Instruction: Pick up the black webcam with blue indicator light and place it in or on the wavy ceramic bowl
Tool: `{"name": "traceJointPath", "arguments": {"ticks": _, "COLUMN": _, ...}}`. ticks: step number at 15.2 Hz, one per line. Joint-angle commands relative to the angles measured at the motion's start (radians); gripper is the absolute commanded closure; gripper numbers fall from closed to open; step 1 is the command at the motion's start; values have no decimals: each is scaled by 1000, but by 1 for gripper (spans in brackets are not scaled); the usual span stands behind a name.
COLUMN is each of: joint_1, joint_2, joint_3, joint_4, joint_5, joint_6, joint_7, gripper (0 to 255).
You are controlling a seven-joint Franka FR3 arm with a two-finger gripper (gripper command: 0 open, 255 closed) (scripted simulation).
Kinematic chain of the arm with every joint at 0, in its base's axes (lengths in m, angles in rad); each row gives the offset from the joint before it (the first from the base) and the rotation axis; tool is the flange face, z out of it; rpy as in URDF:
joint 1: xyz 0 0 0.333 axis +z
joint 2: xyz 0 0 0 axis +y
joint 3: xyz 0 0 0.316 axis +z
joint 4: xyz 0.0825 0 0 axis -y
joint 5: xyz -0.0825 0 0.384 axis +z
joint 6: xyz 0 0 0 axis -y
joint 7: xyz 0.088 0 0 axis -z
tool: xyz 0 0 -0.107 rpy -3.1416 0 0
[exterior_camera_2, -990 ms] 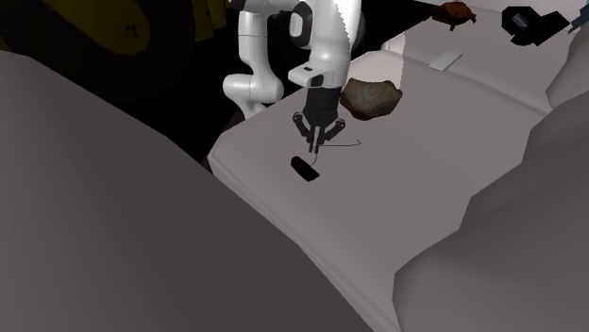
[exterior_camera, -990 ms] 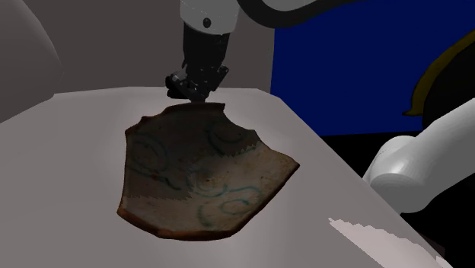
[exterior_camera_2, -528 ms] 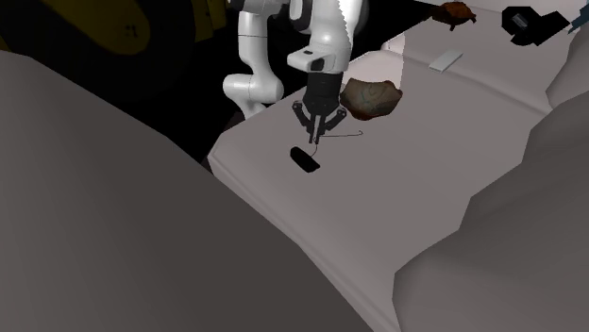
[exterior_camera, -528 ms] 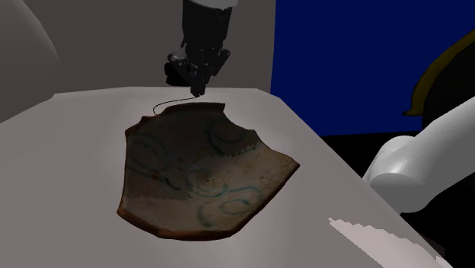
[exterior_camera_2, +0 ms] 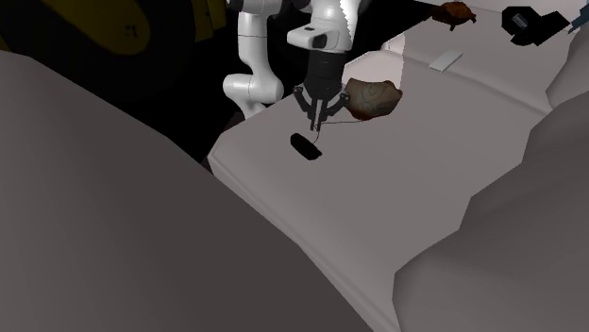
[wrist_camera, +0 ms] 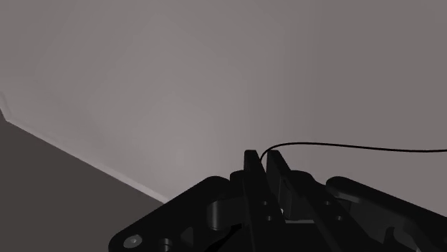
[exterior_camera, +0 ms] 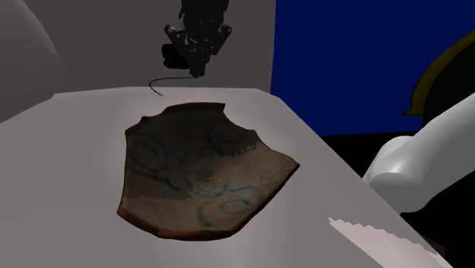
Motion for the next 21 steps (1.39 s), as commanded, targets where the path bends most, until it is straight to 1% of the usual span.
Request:
{"name": "traceJointPath", "arguments": {"ticks": 1, "joint_1": -3, "joint_2": 9, "joint_3": 1, "joint_4": 36, "joint_5": -5, "joint_6": -29, "joint_7": -1, "gripper": 255}}
{"name": "traceJointPath", "arguments": {"ticks": 14, "joint_1": -23, "joint_2": 101, "joint_3": 32, "joint_4": 294, "joint_5": -53, "joint_6": -208, "joint_7": 10, "gripper": 255}}
{"name": "traceJointPath", "arguments": {"ticks": 21, "joint_1": 35, "joint_2": -26, "joint_3": 77, "joint_4": 221, "joint_5": 18, "joint_6": -249, "joint_7": 109, "gripper": 255}}
